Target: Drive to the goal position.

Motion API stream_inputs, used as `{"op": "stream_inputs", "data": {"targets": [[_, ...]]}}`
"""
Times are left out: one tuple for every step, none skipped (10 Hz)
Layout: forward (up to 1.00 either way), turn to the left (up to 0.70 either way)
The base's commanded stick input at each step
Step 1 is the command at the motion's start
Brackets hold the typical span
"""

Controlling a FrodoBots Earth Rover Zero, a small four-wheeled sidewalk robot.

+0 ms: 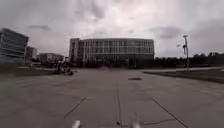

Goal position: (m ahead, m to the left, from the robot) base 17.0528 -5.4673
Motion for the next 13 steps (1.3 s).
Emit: {"op": "stream_inputs", "data": {"targets": [[0.7,0.0],[0.7,0.0],[0.7,0.0],[0.7,0.0],[0.7,0.0],[0.7,0.0],[0.7,0.0],[0.7,0.0],[0.7,-0.06],[0.7,-0.13],[0.7,-0.19],[0.7,-0.34],[0.7,-0.28]]}}
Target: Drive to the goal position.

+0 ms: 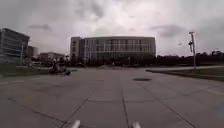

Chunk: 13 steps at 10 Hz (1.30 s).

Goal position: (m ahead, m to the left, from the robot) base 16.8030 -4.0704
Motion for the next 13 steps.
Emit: {"op": "stream_inputs", "data": {"targets": [[0.7,-0.03],[0.7,0.0],[0.7,0.0],[0.7,0.0],[0.7,0.0],[0.7,0.0],[0.7,0.0],[0.7,0.0],[0.7,0.0],[0.7,0.0],[0.7,0.0],[0.7,0.0],[0.7,0.0]]}}
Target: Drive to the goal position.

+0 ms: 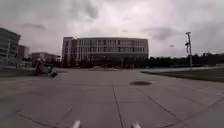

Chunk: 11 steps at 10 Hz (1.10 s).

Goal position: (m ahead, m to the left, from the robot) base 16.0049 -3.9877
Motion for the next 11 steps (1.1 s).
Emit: {"op": "stream_inputs", "data": {"targets": [[0.7,0.0],[0.7,0.0],[0.7,0.0],[0.7,0.0],[0.7,0.0],[0.7,0.0],[0.7,0.0],[0.7,0.0],[0.7,0.0],[0.7,0.0],[0.7,0.0]]}}
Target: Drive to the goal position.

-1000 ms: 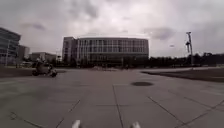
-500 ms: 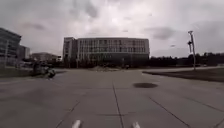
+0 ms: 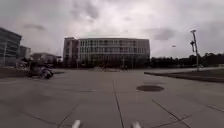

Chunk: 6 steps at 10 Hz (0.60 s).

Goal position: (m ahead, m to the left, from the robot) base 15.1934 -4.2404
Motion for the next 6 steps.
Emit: {"op": "stream_inputs", "data": {"targets": [[0.7,0.0],[0.7,0.0],[0.7,0.0],[0.7,0.0],[0.7,0.0],[0.7,0.0]]}}
